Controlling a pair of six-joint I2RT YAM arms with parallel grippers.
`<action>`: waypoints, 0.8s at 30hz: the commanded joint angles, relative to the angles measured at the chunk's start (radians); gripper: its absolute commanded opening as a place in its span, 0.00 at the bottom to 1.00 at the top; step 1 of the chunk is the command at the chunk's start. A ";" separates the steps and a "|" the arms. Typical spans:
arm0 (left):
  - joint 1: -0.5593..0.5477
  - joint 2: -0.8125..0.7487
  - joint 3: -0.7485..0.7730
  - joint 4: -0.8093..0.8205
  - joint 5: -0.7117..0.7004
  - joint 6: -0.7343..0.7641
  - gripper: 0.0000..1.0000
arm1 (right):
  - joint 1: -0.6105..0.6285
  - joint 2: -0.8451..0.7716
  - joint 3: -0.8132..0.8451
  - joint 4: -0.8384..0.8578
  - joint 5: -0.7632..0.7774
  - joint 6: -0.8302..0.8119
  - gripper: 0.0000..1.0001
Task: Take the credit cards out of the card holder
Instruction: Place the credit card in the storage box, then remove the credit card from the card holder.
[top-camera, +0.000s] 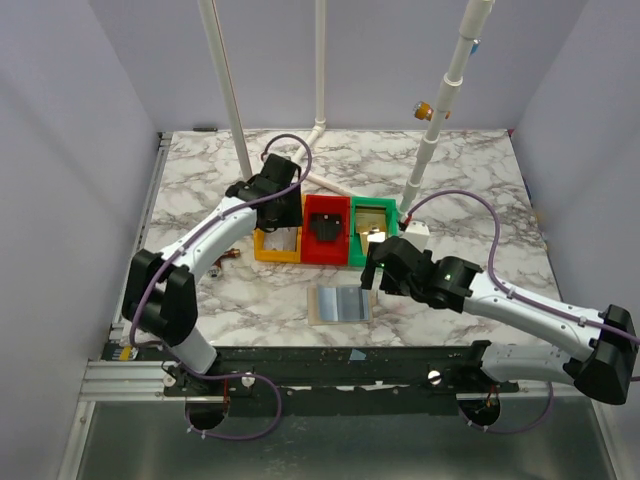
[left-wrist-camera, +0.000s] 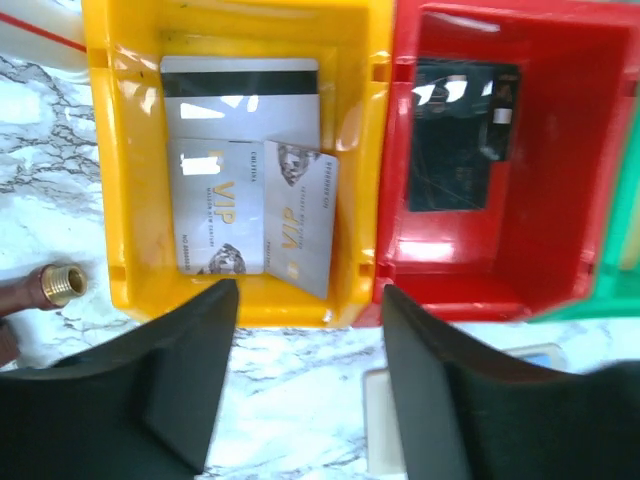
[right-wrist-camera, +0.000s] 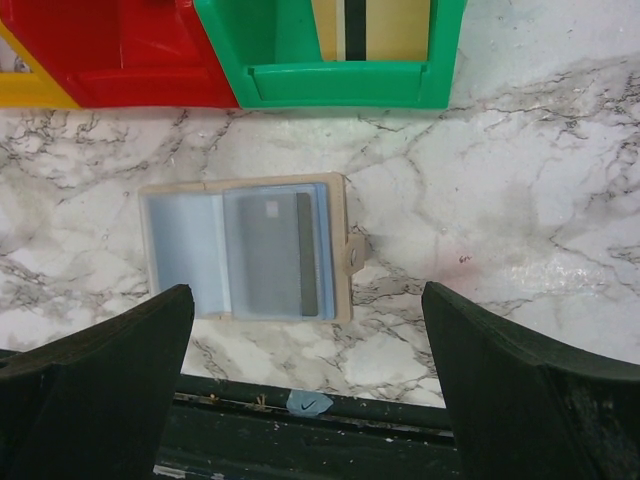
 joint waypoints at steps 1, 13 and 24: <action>-0.004 -0.132 -0.004 0.021 0.092 0.004 0.75 | -0.002 0.018 0.020 -0.017 0.037 0.009 1.00; -0.025 -0.381 -0.267 0.135 0.378 -0.078 0.99 | -0.002 0.050 0.005 0.021 0.010 0.009 1.00; -0.170 -0.416 -0.445 0.293 0.512 -0.195 0.99 | -0.002 -0.028 -0.032 -0.020 0.095 0.093 1.00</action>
